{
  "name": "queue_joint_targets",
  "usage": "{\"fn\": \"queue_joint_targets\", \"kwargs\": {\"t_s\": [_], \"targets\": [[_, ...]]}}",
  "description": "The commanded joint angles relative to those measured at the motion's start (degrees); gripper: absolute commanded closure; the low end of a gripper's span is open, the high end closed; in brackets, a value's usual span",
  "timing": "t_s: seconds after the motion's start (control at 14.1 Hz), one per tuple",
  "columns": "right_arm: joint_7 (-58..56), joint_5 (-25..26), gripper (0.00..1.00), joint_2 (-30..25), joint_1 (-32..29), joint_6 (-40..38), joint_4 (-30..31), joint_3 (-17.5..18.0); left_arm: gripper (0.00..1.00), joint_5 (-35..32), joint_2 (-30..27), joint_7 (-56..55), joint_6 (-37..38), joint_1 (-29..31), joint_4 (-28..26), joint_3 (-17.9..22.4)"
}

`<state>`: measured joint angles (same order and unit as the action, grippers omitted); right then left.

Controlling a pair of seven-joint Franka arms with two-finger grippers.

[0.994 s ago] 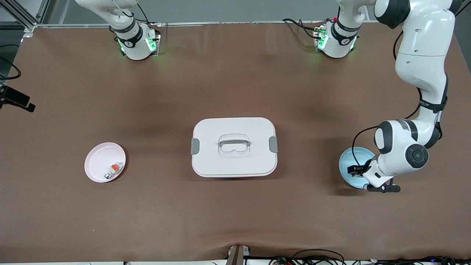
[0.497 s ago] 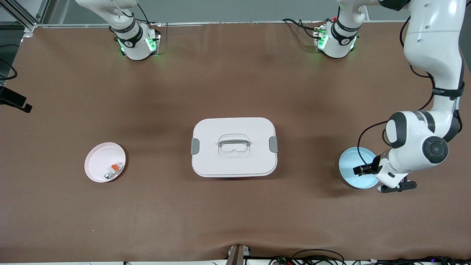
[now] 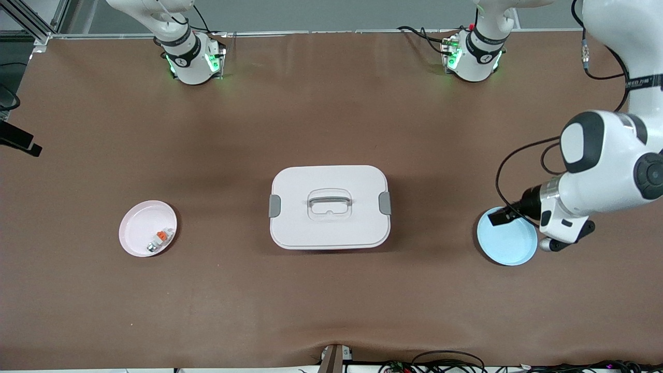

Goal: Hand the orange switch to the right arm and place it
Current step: 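Lift the switch with the left gripper and carry it toward the box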

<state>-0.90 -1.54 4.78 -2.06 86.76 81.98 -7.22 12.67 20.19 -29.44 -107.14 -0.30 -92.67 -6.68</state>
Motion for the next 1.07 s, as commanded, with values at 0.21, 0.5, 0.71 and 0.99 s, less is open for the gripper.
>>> {"fn": "queue_joint_targets", "kwargs": {"t_s": [0.21,0.5,0.71,0.99], "targets": [[-1.04,-2.4,0.0,-0.39,-0.84,-0.89,-0.51,0.54,0.78,9.89,-5.24,-14.38,9.57,0.56,2.57,-5.18],[-1.91,-5.93,0.0,-0.39,-0.93,-0.8,-0.51,0.54,0.78,17.28,-6.74,-27.04,9.93,0.3,5.29,-10.88],[-1.57,-7.59,0.0,-0.47,-0.14,-2.11,0.11,0.89,0.78,23.79,-6.56,-35.84,9.67,0.03,6.71,-14.66],[1.07,-23.84,0.0,-3.44,-1.8,3.3,7.37,0.45,0.78,30.55,-6.21,-43.31,7.04,-1.01,9.52,-18.01]]}}
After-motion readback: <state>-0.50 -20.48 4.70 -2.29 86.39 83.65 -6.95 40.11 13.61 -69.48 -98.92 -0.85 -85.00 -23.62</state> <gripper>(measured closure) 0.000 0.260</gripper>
